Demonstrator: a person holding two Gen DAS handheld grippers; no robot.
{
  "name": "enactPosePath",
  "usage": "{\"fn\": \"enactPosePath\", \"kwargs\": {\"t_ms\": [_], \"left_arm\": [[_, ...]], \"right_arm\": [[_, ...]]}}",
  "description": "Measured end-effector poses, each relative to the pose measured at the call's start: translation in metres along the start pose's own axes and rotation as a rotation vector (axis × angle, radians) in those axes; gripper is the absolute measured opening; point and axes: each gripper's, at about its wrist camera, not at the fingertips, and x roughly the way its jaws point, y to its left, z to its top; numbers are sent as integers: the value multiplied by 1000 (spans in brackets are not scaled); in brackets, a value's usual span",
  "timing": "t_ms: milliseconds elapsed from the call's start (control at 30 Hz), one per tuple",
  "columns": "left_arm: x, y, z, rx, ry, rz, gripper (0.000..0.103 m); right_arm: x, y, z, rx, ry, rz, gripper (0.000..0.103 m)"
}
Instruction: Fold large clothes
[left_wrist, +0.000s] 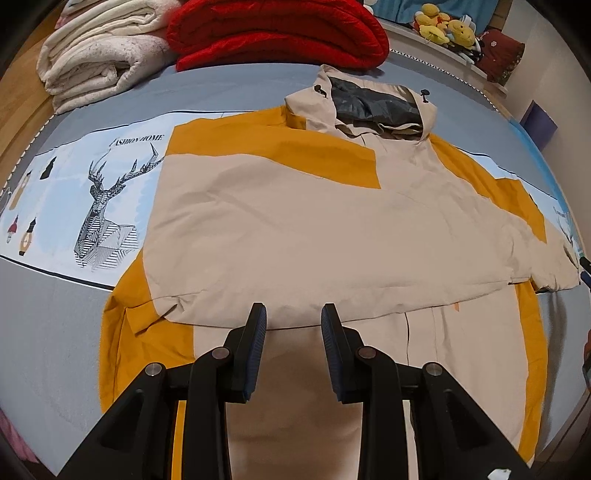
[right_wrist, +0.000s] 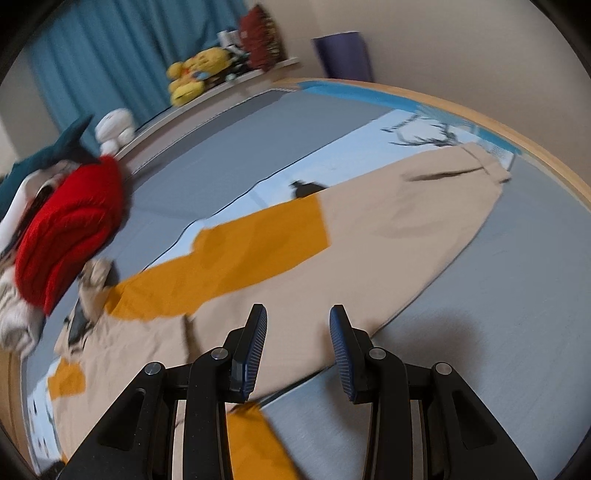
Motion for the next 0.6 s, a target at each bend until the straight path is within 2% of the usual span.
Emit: {"fn": "enactPosePath", "kwargs": {"t_ms": [200, 367, 600], "left_arm": [[11, 0, 5, -11, 21, -7, 28], [21, -4, 7, -6, 40, -10, 28], [32, -10, 8, 10, 52, -7, 28]], "right_arm": [[21, -57, 26, 157, 18, -15, 37], [42, -106, 32, 270, 46, -48, 37], [70, -155, 36, 395, 74, -38, 37]]}}
